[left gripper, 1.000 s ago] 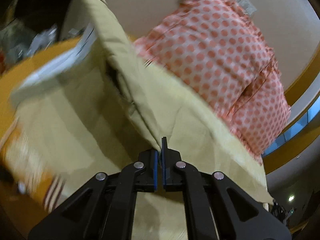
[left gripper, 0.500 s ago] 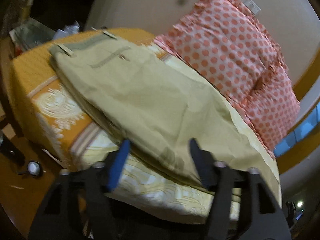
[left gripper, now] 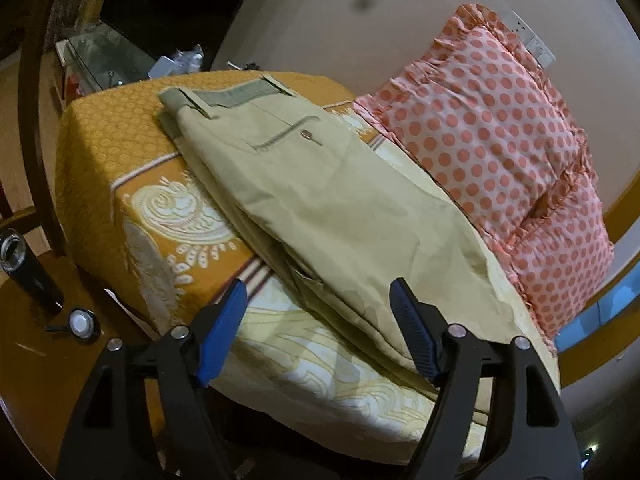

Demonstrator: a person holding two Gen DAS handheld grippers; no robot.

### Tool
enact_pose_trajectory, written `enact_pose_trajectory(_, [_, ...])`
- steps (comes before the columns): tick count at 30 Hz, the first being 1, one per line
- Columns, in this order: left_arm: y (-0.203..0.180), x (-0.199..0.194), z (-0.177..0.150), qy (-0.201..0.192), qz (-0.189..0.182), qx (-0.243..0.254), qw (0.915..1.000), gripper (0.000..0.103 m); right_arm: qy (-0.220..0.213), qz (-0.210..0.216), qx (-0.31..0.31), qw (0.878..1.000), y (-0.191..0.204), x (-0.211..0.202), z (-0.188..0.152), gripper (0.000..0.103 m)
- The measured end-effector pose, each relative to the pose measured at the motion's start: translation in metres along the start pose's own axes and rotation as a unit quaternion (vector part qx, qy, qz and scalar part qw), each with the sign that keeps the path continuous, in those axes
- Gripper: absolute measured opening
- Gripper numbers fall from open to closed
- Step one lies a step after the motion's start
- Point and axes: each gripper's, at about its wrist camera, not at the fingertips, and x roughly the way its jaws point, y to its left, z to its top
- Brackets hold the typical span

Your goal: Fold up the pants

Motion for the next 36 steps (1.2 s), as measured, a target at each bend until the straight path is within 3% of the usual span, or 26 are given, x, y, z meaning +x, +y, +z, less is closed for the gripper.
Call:
enact_pose_trajectory(5, [-0.005, 0.005, 0.000, -0.003, 0.005, 0.012, 0.9999, 0.081, 0.021, 0.051, -0.057, 0.997, 0.026, 0.009, -0.007, 0.039])
enact_pose_trajectory(7, [-0.007, 0.006, -0.001, -0.005, 0.008, 0.019, 0.9998, 0.082, 0.038, 0.079, -0.060, 0.994, 0.029, 0.013, -0.010, 0.016])
enact_pose_trajectory(9, [-0.008, 0.007, -0.001, -0.005, 0.007, 0.026, 0.9996, 0.083, 0.040, 0.082, -0.071, 0.993, 0.033, 0.014, -0.010, 0.008])
enact_pose_trajectory(14, [-0.002, 0.007, 0.002, -0.006, -0.012, 0.016, 0.9998, 0.085, 0.027, 0.138, -0.090, 0.986, 0.066, 0.005, 0.010, 0.006])
enact_pose_trajectory(17, [0.003, 0.007, 0.004, -0.011, -0.027, 0.000, 0.9996, 0.087, 0.018, 0.226, -0.132, 0.965, 0.122, -0.018, 0.015, 0.006])
enact_pose_trajectory(18, [0.004, 0.007, 0.004, -0.013, -0.033, -0.006, 0.9994, 0.087, 0.021, 0.259, -0.148, 0.954, 0.144, -0.027, 0.013, 0.006])
enact_pose_trajectory(20, [0.008, 0.007, 0.006, -0.015, -0.045, -0.019, 0.9987, 0.090, 0.045, 0.340, -0.190, 0.920, 0.197, -0.050, -0.005, 0.006])
enact_pose_trajectory(23, [0.012, 0.006, 0.009, -0.016, -0.061, -0.041, 0.9972, 0.095, 0.117, 0.442, -0.277, 0.845, 0.273, -0.086, -0.068, 0.006])
enact_pose_trajectory(24, [0.014, 0.007, 0.011, -0.015, -0.063, -0.046, 0.9968, 0.096, 0.141, 0.457, -0.302, 0.825, 0.287, -0.094, -0.087, 0.006])
enact_pose_trajectory(26, [0.017, 0.007, 0.014, -0.016, -0.067, -0.055, 0.9961, 0.097, 0.220, 0.464, -0.393, 0.763, 0.324, -0.108, -0.148, 0.009])
enact_pose_trajectory(27, [0.019, 0.008, 0.015, -0.016, -0.067, -0.058, 0.9960, 0.097, 0.261, 0.456, -0.440, 0.728, 0.336, -0.114, -0.179, 0.021])
enact_pose_trajectory(28, [0.020, 0.009, 0.018, -0.014, -0.066, -0.059, 0.9960, 0.098, 0.279, 0.450, -0.459, 0.713, 0.339, -0.117, -0.195, 0.030])
enact_pose_trajectory(30, [0.021, 0.011, 0.023, -0.010, -0.067, -0.059, 0.9960, 0.099, 0.294, 0.452, -0.471, 0.698, 0.337, -0.125, -0.212, 0.078])
enact_pose_trajectory(31, [0.021, 0.012, 0.025, -0.009, -0.065, -0.058, 0.9961, 0.099, 0.293, 0.460, -0.468, 0.696, 0.334, -0.128, -0.211, 0.085])
enact_pose_trajectory(33, [0.021, 0.016, 0.031, -0.004, -0.059, -0.057, 0.9966, 0.100, 0.293, 0.478, -0.452, 0.693, 0.330, -0.131, -0.201, 0.087])
enact_pose_trajectory(36, [0.023, 0.025, 0.041, 0.001, -0.052, -0.067, 0.9964, 0.100, 0.292, 0.504, -0.399, 0.708, 0.319, -0.128, -0.173, 0.091])
